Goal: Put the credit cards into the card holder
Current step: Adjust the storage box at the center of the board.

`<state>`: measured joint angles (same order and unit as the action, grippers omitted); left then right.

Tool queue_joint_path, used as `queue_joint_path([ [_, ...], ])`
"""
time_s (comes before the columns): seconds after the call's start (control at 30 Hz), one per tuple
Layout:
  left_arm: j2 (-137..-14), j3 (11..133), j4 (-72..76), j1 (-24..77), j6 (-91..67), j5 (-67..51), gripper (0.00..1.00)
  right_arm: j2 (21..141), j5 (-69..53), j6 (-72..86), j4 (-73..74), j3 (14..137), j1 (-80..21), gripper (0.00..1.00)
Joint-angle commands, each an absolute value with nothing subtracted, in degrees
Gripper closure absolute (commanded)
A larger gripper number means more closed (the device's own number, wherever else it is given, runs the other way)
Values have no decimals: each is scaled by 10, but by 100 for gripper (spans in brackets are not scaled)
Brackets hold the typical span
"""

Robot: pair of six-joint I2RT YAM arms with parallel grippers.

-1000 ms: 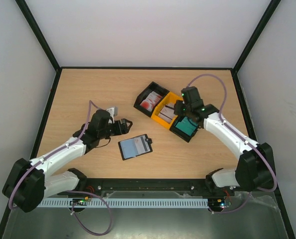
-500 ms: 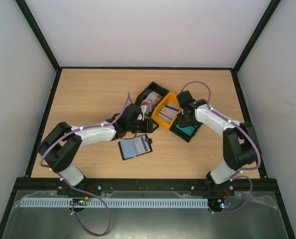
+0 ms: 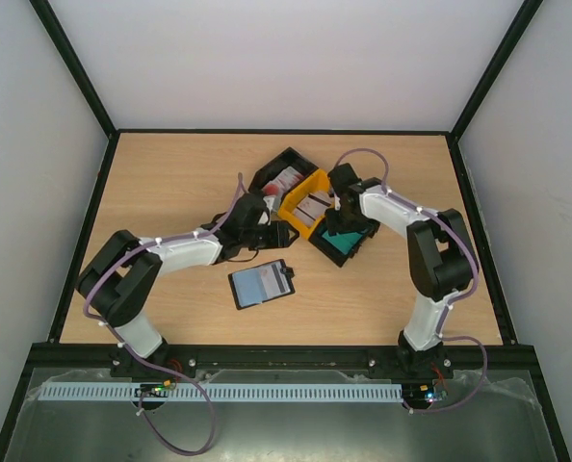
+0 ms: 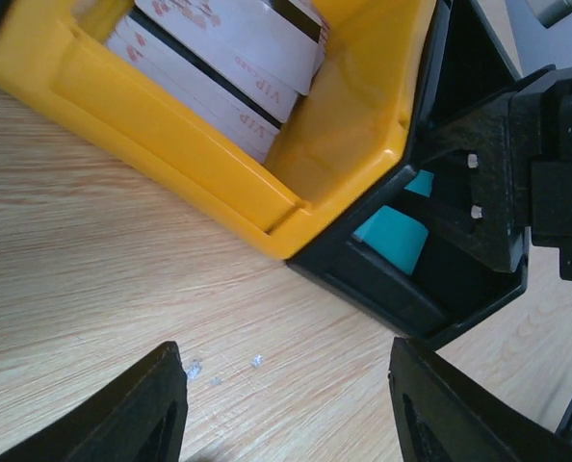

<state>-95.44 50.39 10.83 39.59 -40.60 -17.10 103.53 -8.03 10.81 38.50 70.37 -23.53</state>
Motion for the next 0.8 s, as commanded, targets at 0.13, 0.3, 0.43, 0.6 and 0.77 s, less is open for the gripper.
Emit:
queue_joint_path([
  [0.13, -990, 504, 146, 390, -416, -219, 41, 1093, -102, 97, 367, 763, -251, 48],
  [0.3, -1019, 509, 173, 392, -440, -238, 49, 1077, -119, 84, 359, 740, -250, 57],
  [0.43, -1041, 522, 194, 395, -446, -254, 51, 1076, -118, 77, 358, 722, -250, 60],
  [0.6, -1062, 538, 201, 402, -446, -261, 53, 1079, -134, 77, 362, 713, -250, 64],
  [0.77, -1079, 549, 201, 407, -446, -257, 59, 1068, -163, 78, 359, 706, -250, 69],
])
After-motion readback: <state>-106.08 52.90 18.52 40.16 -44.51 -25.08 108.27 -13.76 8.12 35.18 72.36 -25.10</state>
